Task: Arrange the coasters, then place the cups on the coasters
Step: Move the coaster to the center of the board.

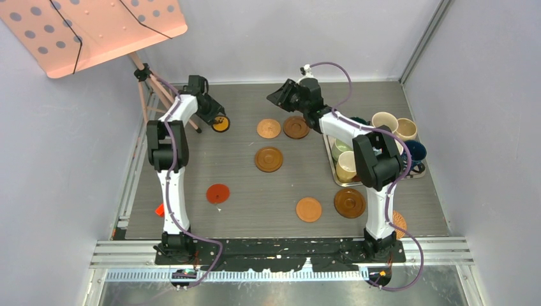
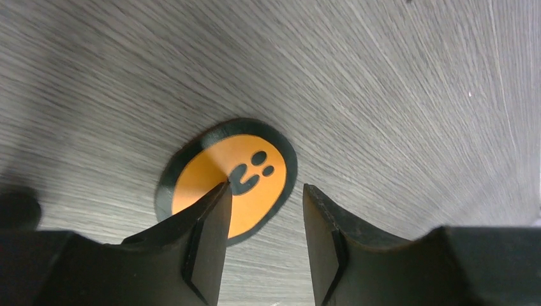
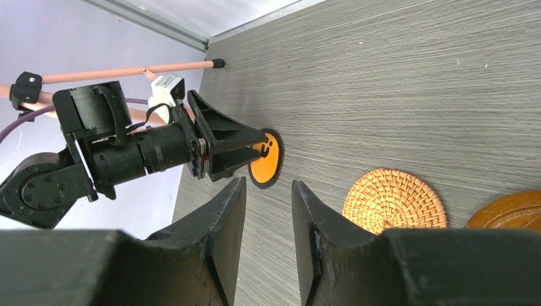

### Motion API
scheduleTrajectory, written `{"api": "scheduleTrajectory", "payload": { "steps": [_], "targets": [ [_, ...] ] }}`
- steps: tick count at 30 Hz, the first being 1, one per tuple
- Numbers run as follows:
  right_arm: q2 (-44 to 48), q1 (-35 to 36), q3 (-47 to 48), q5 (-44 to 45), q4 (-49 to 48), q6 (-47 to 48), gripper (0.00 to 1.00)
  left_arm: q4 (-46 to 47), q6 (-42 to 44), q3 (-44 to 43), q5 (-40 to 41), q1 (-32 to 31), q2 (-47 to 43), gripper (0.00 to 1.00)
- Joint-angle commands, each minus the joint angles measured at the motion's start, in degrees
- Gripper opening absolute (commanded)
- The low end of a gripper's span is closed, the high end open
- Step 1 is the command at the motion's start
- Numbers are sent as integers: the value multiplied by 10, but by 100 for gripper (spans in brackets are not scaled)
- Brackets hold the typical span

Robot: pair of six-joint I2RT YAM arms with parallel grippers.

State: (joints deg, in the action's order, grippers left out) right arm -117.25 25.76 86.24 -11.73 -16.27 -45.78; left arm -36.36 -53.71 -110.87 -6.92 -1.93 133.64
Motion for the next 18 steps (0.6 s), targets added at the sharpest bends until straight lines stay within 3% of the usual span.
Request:
{"api": "scheduleTrajectory", "payload": {
  "steps": [1,6,10,14,18],
  "targets": [
    [14,-2,6,-11,-31,-9,39,1,-13,25,-10,-17,-21,47],
    [7,-1,10,-8,-27,-19,39,-7,-14,35,-39,-36,-25,47],
    [-47,3,74,-12,24,-22,39,-27,37,44,-56,-48,-78,47],
    [-121,25,177,-10,68,-12,38,-4,81,134,-19,-45,-194,48],
    [-213,46,350,-3,128,10,39,-2,111,215,14,-30,-275,49]
  ]
}}
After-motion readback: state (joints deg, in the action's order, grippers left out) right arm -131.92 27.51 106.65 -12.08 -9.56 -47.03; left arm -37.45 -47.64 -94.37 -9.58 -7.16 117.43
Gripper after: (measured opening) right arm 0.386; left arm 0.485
